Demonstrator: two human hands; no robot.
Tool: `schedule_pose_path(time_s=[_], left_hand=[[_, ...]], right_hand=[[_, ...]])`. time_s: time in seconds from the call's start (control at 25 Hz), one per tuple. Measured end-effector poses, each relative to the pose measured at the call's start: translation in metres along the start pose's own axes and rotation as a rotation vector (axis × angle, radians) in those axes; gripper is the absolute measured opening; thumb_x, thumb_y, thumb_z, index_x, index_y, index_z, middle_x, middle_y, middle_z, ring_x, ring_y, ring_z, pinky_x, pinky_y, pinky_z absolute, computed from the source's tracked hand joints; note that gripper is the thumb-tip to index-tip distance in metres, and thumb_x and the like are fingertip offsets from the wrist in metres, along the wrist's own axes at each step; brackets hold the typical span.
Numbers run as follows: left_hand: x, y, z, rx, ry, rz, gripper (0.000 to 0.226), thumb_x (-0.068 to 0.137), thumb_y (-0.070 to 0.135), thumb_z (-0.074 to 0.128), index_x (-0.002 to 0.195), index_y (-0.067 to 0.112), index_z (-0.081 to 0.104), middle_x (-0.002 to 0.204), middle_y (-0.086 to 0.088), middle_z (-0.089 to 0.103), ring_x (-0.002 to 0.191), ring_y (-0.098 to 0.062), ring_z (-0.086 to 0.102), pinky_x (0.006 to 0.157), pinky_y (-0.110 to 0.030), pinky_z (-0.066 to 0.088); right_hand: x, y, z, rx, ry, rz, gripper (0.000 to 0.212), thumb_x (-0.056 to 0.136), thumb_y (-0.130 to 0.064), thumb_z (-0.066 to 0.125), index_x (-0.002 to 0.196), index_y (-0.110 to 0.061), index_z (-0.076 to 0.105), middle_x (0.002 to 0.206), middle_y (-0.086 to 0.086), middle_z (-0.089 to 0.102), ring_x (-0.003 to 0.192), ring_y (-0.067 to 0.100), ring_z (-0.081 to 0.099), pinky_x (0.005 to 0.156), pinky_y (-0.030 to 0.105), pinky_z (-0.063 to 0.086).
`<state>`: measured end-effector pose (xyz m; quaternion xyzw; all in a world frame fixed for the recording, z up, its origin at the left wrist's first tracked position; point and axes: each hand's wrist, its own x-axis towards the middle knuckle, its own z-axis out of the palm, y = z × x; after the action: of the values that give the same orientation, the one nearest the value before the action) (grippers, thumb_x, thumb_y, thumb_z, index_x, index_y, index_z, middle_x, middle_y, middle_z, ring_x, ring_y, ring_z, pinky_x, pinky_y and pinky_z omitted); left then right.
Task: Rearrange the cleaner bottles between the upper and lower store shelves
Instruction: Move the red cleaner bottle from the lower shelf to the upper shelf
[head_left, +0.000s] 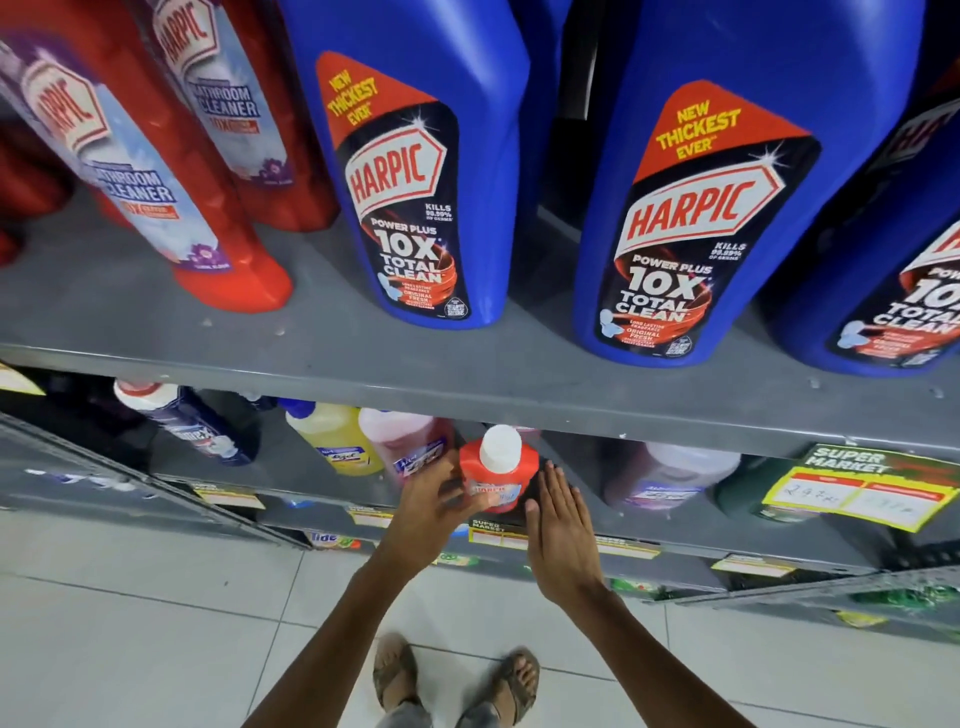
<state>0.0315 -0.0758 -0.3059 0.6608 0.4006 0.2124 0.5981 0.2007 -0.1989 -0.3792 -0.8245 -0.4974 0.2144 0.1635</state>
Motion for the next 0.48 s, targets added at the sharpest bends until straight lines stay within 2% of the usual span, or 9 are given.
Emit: schedule_pose_path(time_s=[0.12, 0.2, 0.32, 0.4, 0.48], left_hand=[[-0.03, 0.019, -0.025, 0.029, -0.023, 0.035, 0.051, 0.089, 0.004, 0.084, 0.126, 0.035, 0.065, 0.115, 0.029, 0.08, 0.111, 0.002, 0.076, 0.086, -0.012, 0.061], [-0.053, 0.038, -0.052, 0.025, 0.024, 0.069, 0.047, 0.085, 0.014, 0.087, 0.124, 0.034, 0.069, 0.114, 0.021, 0.082, 0.106, -0.002, 0.079, 0.088, -0.019, 0.063], [-0.084, 0.077, -0.105, 0.029, 0.08, 0.117, 0.046, 0.081, 0.021, 0.088, 0.124, 0.027, 0.075, 0.116, 0.008, 0.084, 0.108, -0.011, 0.079, 0.09, -0.028, 0.066], [-0.103, 0.11, -0.145, -0.004, 0.115, 0.167, 0.043, 0.08, 0.027, 0.09, 0.121, 0.03, 0.077, 0.114, 0.004, 0.085, 0.103, -0.009, 0.08, 0.081, -0.024, 0.067], [-0.118, 0.147, -0.18, -0.012, 0.17, 0.271, 0.042, 0.078, 0.038, 0.092, 0.118, 0.032, 0.079, 0.113, 0.003, 0.085, 0.1, -0.009, 0.081, 0.08, -0.027, 0.067]], right_hand=[[-0.016, -0.019, -0.012, 0.085, 0.015, -0.098, 0.062, 0.111, -0.04, 0.013, 0.169, -0.018, 0.019, 0.179, -0.005, 0.012, 0.167, 0.012, 0.011, 0.138, 0.034, 0.013], [-0.026, -0.037, -0.021, 0.151, 0.038, -0.148, 0.057, 0.113, -0.041, 0.017, 0.167, -0.025, 0.025, 0.174, -0.019, 0.012, 0.163, 0.003, 0.016, 0.136, 0.03, 0.019], [-0.038, -0.083, -0.037, 0.25, 0.121, -0.242, 0.047, 0.113, -0.042, 0.026, 0.16, -0.04, 0.034, 0.164, -0.037, 0.018, 0.157, -0.008, 0.027, 0.127, 0.008, 0.017], [-0.043, -0.129, -0.048, 0.408, 0.228, -0.317, 0.046, 0.113, -0.044, 0.031, 0.155, -0.04, 0.047, 0.163, -0.037, 0.035, 0.152, -0.007, 0.04, 0.122, 0.004, 0.023], [-0.045, -0.176, -0.061, 0.564, 0.338, -0.422, 0.046, 0.114, -0.042, 0.032, 0.152, -0.032, 0.056, 0.159, -0.027, 0.053, 0.148, 0.003, 0.051, 0.121, 0.013, 0.035]])
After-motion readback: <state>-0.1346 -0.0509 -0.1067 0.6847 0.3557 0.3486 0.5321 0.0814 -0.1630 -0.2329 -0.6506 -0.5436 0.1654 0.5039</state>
